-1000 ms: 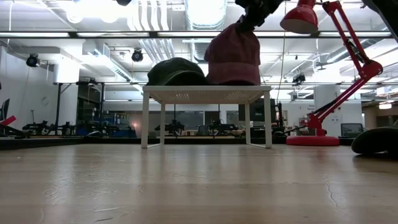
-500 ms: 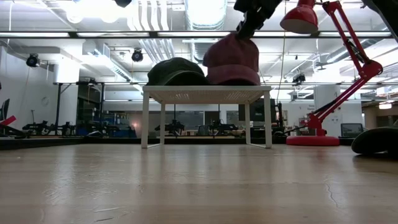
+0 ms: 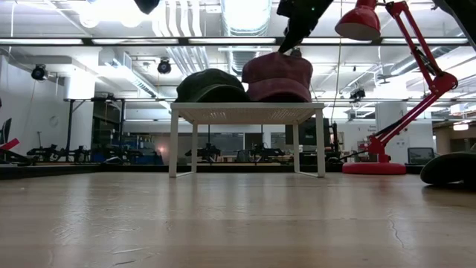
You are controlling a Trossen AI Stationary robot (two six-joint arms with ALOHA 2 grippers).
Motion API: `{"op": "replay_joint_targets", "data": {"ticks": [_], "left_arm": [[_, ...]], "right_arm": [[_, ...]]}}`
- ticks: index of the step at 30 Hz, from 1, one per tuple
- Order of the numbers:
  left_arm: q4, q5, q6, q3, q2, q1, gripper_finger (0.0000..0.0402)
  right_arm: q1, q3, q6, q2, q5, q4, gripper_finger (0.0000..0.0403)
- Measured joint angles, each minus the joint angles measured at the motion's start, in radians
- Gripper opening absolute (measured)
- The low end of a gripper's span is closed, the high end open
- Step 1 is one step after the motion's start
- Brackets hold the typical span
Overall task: Pick & Place hat
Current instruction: Stack the red cap on top of the red cap on the shelf, then stack the black cap on top of the black cap on the shelf
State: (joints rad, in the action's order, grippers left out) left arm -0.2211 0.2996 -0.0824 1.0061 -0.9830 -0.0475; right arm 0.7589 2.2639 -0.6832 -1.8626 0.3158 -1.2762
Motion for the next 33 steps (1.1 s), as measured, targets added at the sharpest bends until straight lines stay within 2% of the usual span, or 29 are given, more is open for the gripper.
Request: {"op": "replay_joint_targets", "data": {"ticks": [5,7,16,21,25,28,33], "left_arm": [[0.002,-0.012,-0.024,-0.001,-0.003,-0.001,0.0097],[0.002,-0.018,-0.025,-0.001,-0.002,-0.002,0.0097],[0.002,-0.019,-0.032,-0.001,0.0,-0.008,0.0097],[0.002,-0.019,-0.053,-0.001,0.002,-0.008,0.0097],[0.014,-0.02,-0.068,-0.001,0.002,-0.013,0.0097],[0.074,-0.018,-0.054,-0.001,-0.004,-0.045,0.0097],[0.179,0.025,0.039,-0.001,-0.041,-0.144,0.0097]], "right_arm": [[-0.02,0.0,0.012,0.003,-0.232,0.048,0.0171],[-0.037,0.0,-0.004,0.006,-0.264,0.049,0.0171],[-0.121,0.0,0.035,0.08,-0.263,0.074,0.0171],[-0.205,0.0,0.117,0.15,-0.262,-0.004,0.0171],[-0.3,0.0,0.231,0.203,-0.261,-0.1,0.0171],[-0.385,-0.014,0.318,0.229,-0.205,-0.195,0.0171],[-0.561,-0.141,0.484,0.291,-0.15,-0.271,0.0171]]}}
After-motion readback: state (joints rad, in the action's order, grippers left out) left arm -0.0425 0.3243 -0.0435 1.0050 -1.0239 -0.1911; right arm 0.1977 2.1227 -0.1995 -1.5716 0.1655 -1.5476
